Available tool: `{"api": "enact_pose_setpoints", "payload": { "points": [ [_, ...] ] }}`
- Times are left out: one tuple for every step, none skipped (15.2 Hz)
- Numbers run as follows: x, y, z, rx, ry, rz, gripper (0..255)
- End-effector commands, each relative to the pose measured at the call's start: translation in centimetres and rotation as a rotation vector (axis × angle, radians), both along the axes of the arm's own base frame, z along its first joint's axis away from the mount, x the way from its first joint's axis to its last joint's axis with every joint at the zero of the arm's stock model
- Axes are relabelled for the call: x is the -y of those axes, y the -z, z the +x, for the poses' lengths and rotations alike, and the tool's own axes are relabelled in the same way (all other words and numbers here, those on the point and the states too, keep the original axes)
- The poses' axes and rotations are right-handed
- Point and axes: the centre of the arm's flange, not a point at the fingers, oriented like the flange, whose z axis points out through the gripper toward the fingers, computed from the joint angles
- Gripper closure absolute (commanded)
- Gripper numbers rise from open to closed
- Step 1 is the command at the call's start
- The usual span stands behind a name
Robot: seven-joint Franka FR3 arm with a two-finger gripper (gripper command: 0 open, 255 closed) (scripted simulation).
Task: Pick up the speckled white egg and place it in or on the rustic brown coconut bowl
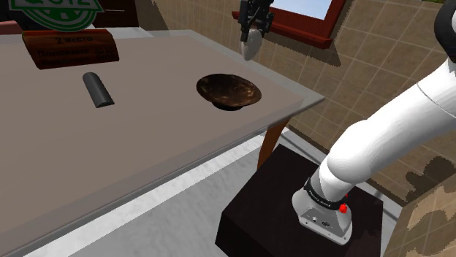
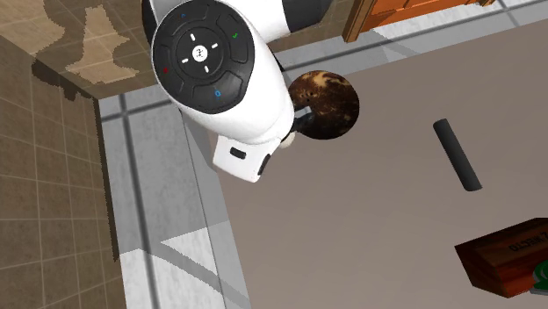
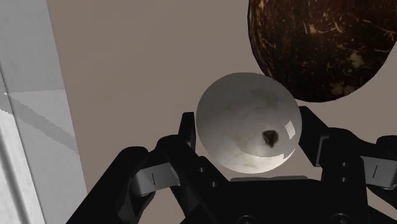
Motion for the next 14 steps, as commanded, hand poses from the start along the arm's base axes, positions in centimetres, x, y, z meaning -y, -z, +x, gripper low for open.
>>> {"api": "enact_pose_setpoints", "payload": {
  "points": [
    [-1.2, -0.5, -0.3, 0.0, 0.0, 0.0, 255],
    [-2.5, -0.6, -0.6, 0.0, 0.0, 0.0, 255],
    [-3.8, -0.6, -0.9, 0.0, 0.0, 0.0, 255],
    [-5.1, -0.7, -1.2, 0.0, 0.0, 0.0, 255],
    [-6.4, -0.7, -1.5, 0.0, 0.0, 0.0, 255],
    [-7.7, -0.7, -1.8, 0.0, 0.0, 0.0, 255],
    [-8.9, -0.8, -2.1, 0.0, 0.0, 0.0, 255],
    [-10.2, -0.8, -2.4, 0.0, 0.0, 0.0, 255],
    [-11.5, -0.9, -2.7, 0.0, 0.0, 0.0, 255],
    [-12.8, -0.9, -3.0, 0.0, 0.0, 0.0, 255],
    [-14.1, -0.9, -3.3, 0.0, 0.0, 0.0, 255],
    [-14.9, -1.0, -3.5, 0.0, 0.0, 0.0, 255],
    [-14.9, -0.4, -3.5, 0.0, 0.0, 0.0, 255],
    [-14.9, 0.1, -3.5, 0.0, 0.0, 0.0, 255]
  ]
}}
